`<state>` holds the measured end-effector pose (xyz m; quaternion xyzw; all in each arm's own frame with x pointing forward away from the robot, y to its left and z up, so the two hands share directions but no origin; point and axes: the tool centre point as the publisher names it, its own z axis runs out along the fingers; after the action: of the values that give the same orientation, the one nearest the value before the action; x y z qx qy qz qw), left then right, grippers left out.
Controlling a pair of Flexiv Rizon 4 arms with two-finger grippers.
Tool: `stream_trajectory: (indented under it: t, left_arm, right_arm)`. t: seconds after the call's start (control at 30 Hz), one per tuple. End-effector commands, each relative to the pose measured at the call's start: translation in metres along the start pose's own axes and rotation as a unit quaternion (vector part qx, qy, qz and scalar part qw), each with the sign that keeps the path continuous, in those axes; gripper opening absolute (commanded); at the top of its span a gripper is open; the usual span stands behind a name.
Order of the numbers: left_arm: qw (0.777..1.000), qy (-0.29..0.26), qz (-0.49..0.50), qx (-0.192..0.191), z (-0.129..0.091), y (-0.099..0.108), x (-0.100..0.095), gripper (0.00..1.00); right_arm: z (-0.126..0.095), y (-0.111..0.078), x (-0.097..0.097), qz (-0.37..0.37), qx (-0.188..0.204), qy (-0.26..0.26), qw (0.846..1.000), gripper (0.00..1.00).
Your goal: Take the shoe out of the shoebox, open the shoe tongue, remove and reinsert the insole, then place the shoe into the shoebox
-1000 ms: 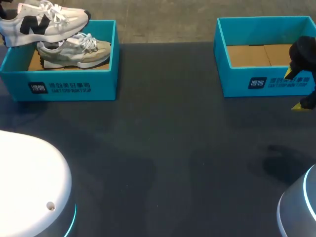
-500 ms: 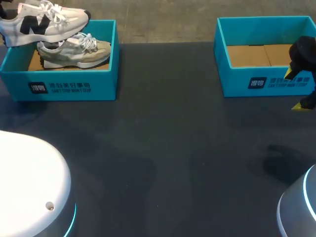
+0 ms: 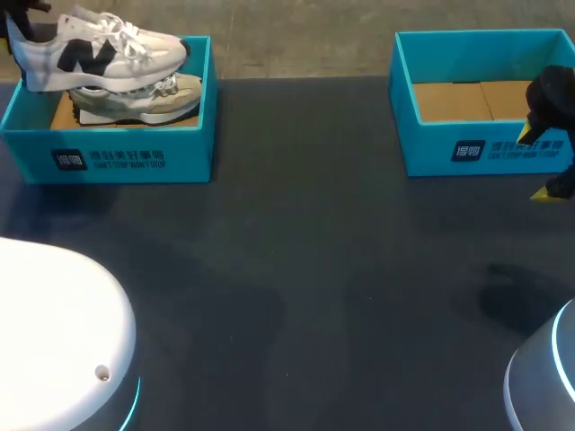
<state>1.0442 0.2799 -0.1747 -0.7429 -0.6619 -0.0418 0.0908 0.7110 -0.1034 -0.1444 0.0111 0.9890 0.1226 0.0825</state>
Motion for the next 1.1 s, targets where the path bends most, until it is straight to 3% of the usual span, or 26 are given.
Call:
stream_trajectory:
  t: [0.03, 0.4, 0.6, 0.67, 1.1]
  left_arm:
    - [1.0, 0.016, -0.002, -0.02, 0.001, -0.022, -0.015, 0.0]
    - [0.999, 0.011, -0.023, -0.023, -0.002, -0.061, -0.043, 0.0]
    - [0.999, -0.006, -0.043, -0.032, -0.012, -0.085, -0.053, 0.0]
    - [0.998, -0.017, -0.056, -0.015, -0.015, -0.092, -0.06, 0.0]
    - [0.998, 0.0, -0.055, -0.017, -0.043, -0.126, -0.108, 0.0]
  right_arm:
    - [0.001, 0.001, -0.002, 0.0, 0.002, 0.002, 1.0, 1.0]
    - [0.001, 0.001, -0.002, 0.0, 0.002, 0.002, 1.0, 1.0]
    - [0.001, 0.001, -0.002, 0.0, 0.002, 0.002, 1.0, 1.0]
    - [0.001, 0.001, -0.002, 0.0, 0.002, 0.002, 1.0, 1.0]
    - [0.001, 0.001, -0.002, 0.0, 0.002, 0.002, 1.0, 1.0]
